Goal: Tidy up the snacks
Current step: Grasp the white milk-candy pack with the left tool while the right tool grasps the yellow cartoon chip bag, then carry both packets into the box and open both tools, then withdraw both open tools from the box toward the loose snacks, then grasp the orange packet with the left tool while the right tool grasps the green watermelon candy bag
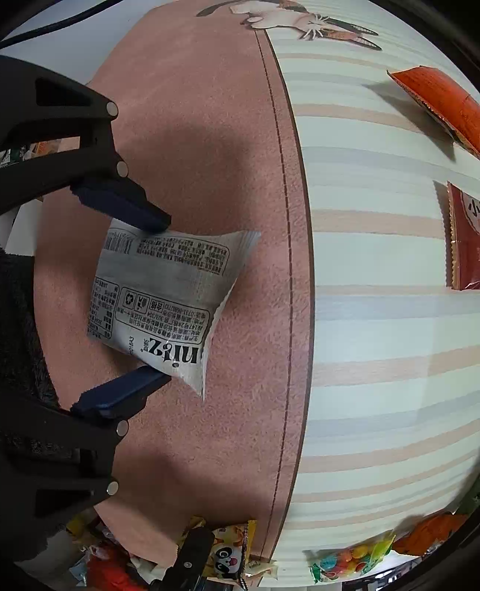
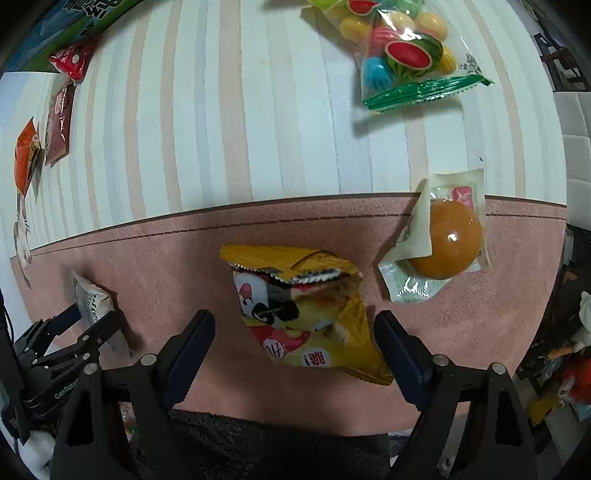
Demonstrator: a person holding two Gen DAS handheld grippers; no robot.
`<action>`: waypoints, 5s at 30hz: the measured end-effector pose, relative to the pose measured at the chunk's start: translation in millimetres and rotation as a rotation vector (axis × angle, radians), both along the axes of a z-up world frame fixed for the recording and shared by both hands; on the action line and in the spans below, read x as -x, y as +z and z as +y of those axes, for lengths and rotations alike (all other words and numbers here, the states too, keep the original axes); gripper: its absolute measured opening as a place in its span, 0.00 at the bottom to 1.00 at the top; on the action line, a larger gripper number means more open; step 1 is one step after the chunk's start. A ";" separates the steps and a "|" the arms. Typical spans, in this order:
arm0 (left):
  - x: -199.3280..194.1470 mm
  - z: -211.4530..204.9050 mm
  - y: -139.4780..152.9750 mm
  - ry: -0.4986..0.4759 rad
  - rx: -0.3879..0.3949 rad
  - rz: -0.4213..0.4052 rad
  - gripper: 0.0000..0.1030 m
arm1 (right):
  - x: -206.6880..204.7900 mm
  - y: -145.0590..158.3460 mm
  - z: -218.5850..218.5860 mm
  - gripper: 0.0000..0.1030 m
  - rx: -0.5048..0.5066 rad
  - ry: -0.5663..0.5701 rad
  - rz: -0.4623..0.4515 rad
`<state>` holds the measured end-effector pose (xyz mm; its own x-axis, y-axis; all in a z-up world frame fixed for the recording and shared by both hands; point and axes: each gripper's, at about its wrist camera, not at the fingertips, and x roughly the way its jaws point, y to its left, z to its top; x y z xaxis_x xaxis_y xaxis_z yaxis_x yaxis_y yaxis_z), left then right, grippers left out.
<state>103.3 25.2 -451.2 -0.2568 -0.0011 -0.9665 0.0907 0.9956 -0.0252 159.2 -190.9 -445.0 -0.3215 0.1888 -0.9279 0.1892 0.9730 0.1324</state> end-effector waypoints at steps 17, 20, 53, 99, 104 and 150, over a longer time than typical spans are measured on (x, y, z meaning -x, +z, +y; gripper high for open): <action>-8.8 -2.5 38.7 -0.018 0.021 -0.080 0.66 | 1.0 15.0 -8.1 0.50 -0.023 -0.029 -0.049; -14.1 -4.3 52.5 -0.020 0.042 -0.103 0.66 | -1.6 27.4 -9.4 0.50 -0.046 -0.037 -0.070; -308.3 -55.1 211.5 -0.001 0.230 -0.368 0.67 | -281.5 209.5 -28.4 0.49 -0.151 -0.064 -0.428; -308.4 -27.4 199.9 0.045 0.126 -0.361 0.86 | -294.5 182.7 -17.7 0.91 0.035 -0.002 -0.385; -279.5 -20.6 220.7 0.050 0.094 -0.472 0.86 | -270.8 206.1 -18.1 0.91 0.065 -0.005 -0.474; -146.5 70.1 93.5 0.360 0.052 -0.212 0.86 | -96.8 30.8 -80.5 0.53 0.093 -0.151 -0.076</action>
<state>249.8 95.4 -357.7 -0.0263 -0.1043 -0.9942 -0.2543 0.9625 -0.0942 256.0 -271.4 -414.1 -0.2241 0.1418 -0.9642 0.3266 0.9431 0.0628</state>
